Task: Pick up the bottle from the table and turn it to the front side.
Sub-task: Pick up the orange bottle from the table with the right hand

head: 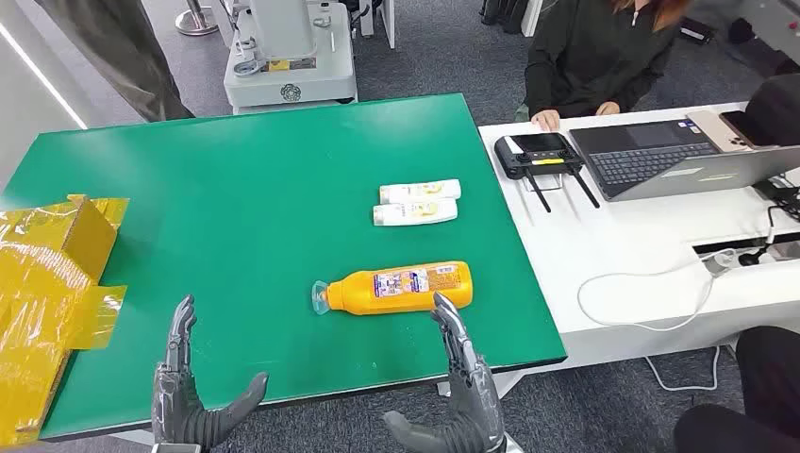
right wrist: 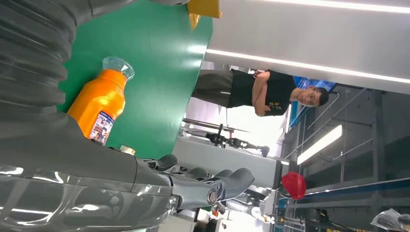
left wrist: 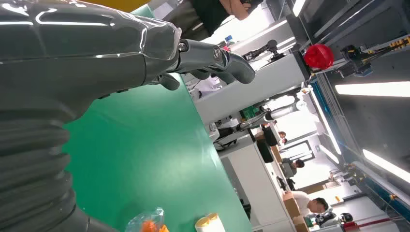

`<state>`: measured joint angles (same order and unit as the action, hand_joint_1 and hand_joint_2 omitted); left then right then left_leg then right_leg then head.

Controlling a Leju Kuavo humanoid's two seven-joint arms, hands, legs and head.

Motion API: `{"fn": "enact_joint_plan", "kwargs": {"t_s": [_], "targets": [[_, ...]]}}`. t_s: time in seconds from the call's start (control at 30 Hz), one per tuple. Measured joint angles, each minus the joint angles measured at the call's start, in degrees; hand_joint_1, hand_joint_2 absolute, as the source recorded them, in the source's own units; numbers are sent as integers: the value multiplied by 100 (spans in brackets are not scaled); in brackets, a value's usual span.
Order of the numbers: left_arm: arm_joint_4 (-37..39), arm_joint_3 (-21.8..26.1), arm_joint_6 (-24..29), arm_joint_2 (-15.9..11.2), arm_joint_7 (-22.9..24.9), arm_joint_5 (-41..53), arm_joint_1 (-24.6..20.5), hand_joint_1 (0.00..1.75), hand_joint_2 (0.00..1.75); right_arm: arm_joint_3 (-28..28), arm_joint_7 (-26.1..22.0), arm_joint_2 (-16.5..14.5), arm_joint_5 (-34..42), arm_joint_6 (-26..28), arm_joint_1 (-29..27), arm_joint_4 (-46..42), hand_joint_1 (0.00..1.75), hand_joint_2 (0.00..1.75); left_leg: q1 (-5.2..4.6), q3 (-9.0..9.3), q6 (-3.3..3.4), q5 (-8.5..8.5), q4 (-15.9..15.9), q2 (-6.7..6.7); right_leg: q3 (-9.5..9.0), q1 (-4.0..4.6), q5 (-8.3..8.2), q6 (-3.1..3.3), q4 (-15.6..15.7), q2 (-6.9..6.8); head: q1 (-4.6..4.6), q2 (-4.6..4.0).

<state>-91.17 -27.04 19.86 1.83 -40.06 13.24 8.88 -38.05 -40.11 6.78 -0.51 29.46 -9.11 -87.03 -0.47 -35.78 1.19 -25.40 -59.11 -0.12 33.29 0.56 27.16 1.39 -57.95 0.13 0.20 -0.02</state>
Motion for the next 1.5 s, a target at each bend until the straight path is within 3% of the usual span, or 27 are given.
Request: {"fn": "enact_joint_plan", "kwargs": {"t_s": [0.27,0.53,0.67,0.9,1.03,1.5], "targets": [[0,0,-128,15,0,69,-31,0,175,8,0,19,-63,370,16,-9,0,175,0,0,0,0,0,0,0,0,0,0,0,0,-1,0],[7,0,-566,178,-1,306,-108,0,175,207,0,138,-789,619,230,-3,0,175,0,1,1,1,-1,1,0,-1,-2,0,0,1,-1,0],[15,0,-681,237,-1,356,-125,0,175,396,2,134,-1052,449,298,3,0,175,0,1,2,1,-2,0,0,0,-2,0,0,1,0,0],[71,0,-1091,379,0,479,-232,0,175,1184,330,-98,-2529,-397,440,67,0,175,0,1,1,2,-2,1,0,0,-2,1,0,1,-1,0],[130,0,-1105,418,0,485,-298,0,175,1609,502,-223,-3134,-558,687,308,0,175,0,2,2,3,-2,2,-1,0,-4,1,-1,1,-2,0],[361,0,-1529,538,0,518,-462,0,175,2100,1053,-234,-3479,-971,1391,1240,0,175,0,1,2,3,-5,1,-1,-1,-5,0,0,2,-2,0]]}}
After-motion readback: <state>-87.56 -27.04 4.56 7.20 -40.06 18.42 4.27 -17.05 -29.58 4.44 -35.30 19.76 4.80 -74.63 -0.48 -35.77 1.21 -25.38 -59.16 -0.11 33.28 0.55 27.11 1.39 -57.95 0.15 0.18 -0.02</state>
